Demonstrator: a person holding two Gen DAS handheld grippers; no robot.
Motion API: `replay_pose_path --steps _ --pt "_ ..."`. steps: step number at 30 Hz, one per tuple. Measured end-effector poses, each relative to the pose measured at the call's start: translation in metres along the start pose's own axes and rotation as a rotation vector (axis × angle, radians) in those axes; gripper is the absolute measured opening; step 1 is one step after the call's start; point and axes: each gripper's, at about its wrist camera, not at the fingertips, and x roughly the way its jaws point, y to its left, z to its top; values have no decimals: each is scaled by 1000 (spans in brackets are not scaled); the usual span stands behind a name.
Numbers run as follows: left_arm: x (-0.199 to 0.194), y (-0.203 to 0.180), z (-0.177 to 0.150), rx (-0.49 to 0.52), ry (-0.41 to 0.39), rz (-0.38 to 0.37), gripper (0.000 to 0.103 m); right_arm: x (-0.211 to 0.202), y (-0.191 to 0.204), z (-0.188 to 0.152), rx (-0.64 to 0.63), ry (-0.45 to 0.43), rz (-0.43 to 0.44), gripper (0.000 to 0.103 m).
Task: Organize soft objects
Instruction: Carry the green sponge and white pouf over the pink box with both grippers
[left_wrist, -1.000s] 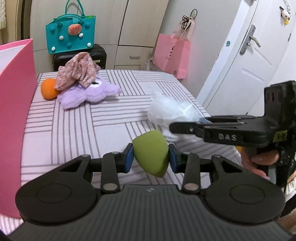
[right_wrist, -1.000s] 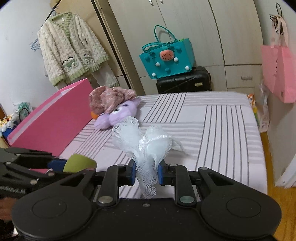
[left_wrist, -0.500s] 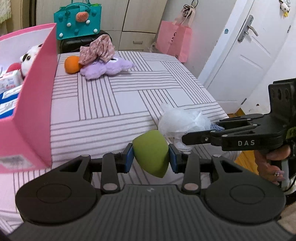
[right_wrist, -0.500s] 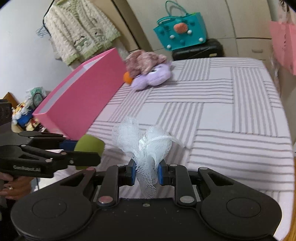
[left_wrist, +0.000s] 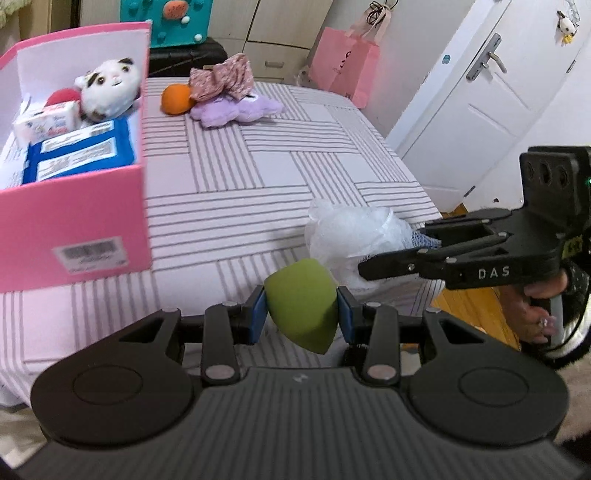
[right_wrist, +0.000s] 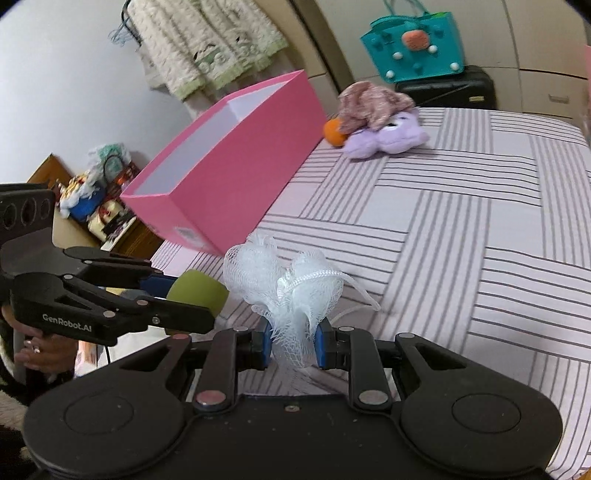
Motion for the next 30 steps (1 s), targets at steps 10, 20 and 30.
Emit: replay_pose_path --steps 10,20,30 --pt "-40 27 -5 2 63 37 39 14 43 23 -87 104 70 26" --pt "-110 56 10 17 -119 97 39 21 94 64 -191 83 159 26" --pt "-132 89 50 25 -289 171 40 33 117 129 -221 -46 222 26"
